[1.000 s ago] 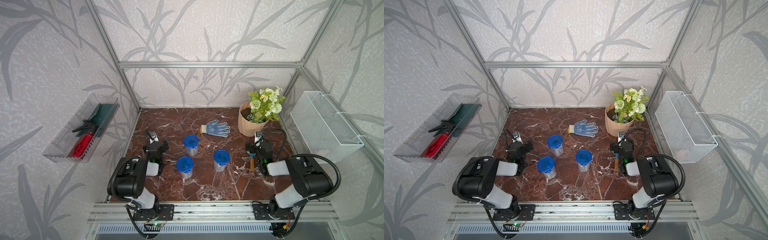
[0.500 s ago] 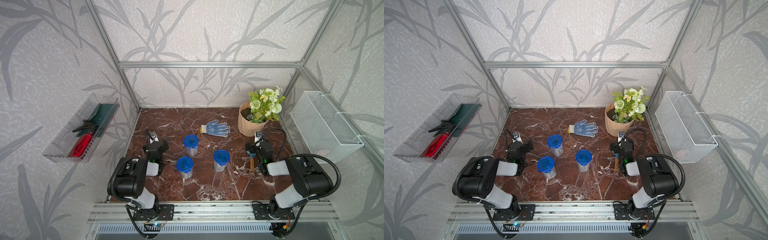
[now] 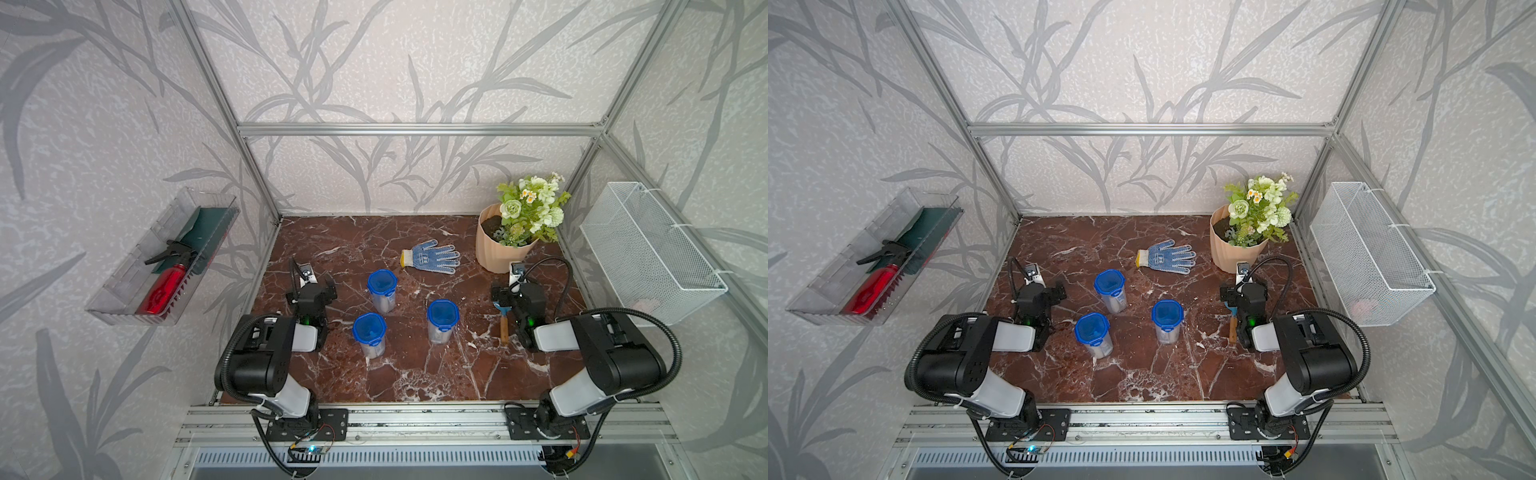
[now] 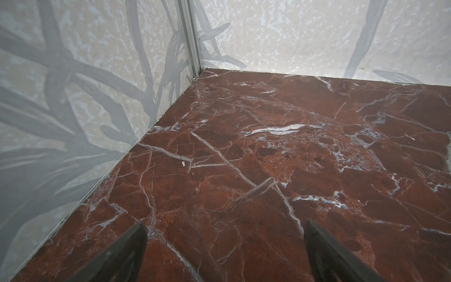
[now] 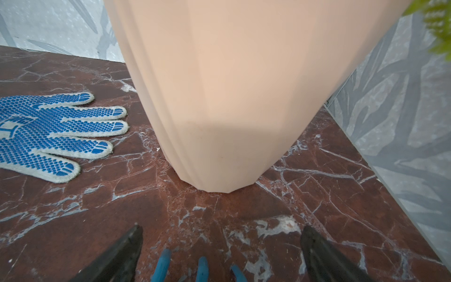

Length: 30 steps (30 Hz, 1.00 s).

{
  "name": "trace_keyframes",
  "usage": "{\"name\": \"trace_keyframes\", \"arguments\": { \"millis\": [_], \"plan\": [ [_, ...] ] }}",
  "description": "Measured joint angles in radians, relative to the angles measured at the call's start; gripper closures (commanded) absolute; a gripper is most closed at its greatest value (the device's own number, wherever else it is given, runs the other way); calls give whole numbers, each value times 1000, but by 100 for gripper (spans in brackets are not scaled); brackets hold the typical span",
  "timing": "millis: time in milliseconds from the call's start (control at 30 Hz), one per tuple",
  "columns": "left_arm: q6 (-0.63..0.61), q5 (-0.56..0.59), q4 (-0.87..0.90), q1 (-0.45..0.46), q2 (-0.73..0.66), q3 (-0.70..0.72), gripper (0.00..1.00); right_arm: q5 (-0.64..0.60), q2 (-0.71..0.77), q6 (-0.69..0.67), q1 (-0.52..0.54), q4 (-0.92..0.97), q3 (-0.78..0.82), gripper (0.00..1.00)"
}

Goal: Take out toiletry kits
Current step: Unfasten the latch on the container.

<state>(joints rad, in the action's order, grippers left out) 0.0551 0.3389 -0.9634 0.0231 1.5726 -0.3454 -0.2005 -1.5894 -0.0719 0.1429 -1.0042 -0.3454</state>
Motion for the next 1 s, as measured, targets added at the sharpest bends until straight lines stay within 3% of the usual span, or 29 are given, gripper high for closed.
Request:
{"name": "trace_keyframes", "arguments": {
  "millis": [367, 533, 600, 700, 767, 900, 1000],
  "plan": [
    [1, -16, 20, -10, -19, 0, 1, -50, 20, -8, 26, 23, 0, 1],
    [30, 64, 152, 14, -259, -1, 1, -211, 249, -32, 146, 175, -16, 1],
    [143, 164, 251, 26, -370, -25, 1, -272, 338, -5, 171, 283, -63, 1],
    [434, 324, 585, 26, -488, -153, 1, -338, 447, 69, 198, 469, -139, 1],
    [572, 370, 766, 21, -545, -230, 1, -360, 515, 129, 227, 609, -174, 1],
    [670, 336, 943, 17, -621, -290, 1, -322, 593, 206, 295, 857, -227, 1],
    [677, 233, 1067, 17, -603, -350, 2, -259, 595, 269, 344, 1034, -298, 1]
  ]
}}
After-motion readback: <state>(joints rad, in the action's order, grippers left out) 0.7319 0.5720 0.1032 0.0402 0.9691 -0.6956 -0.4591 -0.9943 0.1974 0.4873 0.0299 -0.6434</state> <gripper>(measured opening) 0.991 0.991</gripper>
